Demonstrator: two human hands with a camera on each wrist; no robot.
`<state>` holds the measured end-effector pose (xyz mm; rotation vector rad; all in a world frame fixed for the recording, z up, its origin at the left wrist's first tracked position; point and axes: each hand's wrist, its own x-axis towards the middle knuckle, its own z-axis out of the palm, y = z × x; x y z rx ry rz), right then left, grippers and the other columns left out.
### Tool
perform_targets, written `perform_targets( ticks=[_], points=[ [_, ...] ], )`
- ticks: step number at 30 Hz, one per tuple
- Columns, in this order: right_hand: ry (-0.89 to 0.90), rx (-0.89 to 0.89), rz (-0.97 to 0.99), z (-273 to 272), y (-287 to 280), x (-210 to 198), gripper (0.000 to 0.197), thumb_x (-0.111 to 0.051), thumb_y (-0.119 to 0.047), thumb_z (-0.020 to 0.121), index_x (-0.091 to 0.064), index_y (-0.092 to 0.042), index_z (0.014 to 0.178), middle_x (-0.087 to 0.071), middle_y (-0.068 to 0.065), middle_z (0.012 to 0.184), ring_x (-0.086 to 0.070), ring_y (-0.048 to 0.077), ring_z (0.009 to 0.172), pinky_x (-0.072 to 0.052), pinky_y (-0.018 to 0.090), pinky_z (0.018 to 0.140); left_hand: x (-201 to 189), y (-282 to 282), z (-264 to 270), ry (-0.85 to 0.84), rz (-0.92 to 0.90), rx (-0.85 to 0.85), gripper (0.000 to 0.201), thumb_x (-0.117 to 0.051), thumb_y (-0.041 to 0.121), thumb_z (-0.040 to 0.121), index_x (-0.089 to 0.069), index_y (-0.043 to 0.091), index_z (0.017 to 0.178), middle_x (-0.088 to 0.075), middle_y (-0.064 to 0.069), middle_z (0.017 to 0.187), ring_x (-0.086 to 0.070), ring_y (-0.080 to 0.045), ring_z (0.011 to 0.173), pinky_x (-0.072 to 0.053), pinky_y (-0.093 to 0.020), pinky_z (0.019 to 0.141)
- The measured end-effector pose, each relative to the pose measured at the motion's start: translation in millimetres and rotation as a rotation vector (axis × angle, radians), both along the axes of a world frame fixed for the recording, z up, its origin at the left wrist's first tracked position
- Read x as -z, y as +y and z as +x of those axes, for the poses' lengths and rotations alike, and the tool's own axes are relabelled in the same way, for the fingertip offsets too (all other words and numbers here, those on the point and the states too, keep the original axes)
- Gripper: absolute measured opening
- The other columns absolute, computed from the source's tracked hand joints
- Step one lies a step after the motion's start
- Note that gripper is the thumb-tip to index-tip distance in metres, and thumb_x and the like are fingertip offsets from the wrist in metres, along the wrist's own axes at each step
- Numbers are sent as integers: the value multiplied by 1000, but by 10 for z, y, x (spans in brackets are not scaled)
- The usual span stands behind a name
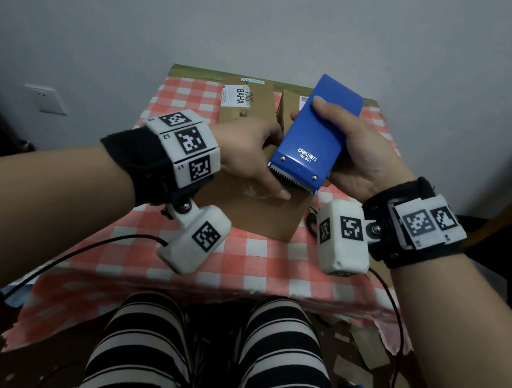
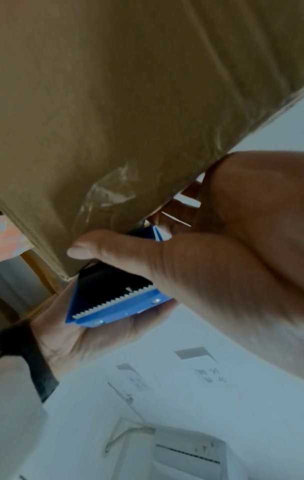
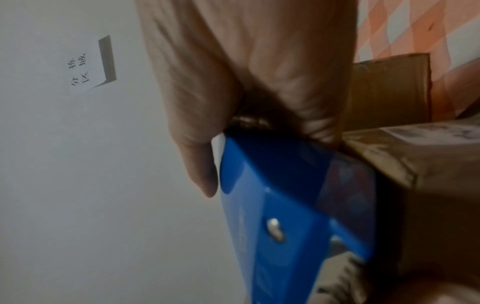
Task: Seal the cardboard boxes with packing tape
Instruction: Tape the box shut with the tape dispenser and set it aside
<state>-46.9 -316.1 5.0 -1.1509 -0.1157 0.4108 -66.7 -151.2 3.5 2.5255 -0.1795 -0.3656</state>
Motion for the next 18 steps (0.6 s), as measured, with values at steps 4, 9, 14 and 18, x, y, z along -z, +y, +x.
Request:
perform_targets(
  ticks=[4, 9, 14, 18],
  points=[
    [-34, -52, -45, 6, -5, 38, 5, -63, -16, 91, -63, -11, 94, -67, 10, 96, -68, 19, 81, -59, 35, 78, 31, 5, 4, 11, -37, 44, 114, -83, 64, 31, -45, 27, 131, -59, 9, 123, -56, -16, 113, -45, -42, 101],
    [-80, -126, -96, -11, -52, 64, 11, -66, -14, 84, -66, -12, 95, -68, 9, 101, -68, 20, 87, -58, 38, 85, 49, 25, 59, 25, -40, 88, 120, -77, 72, 21, -45, 29, 128, -60, 12, 121, -57, -14, 112, -45, -40, 101],
    [-122, -134, -179, -27, -50, 37, 10, -65, -14, 85, -65, -12, 95, -72, 5, 94, -70, 20, 87, -56, 40, 89, 71, 92, 150, 92, -75, 140, 127, -83, 74, 18, -41, 32, 131, -61, 15, 123, -57, -13, 116, -44, -40, 103],
    [-211, -86, -335, 5, -48, 14, 20, -76, -21, 80, -66, -16, 96, -71, 9, 102, -68, 27, 98, -53, 45, 95, 72, 128, 188, 113, -72, 184, 123, -85, 71, 25, -39, 33, 133, -61, 16, 122, -58, -11, 115, -46, -39, 102]
  ],
)
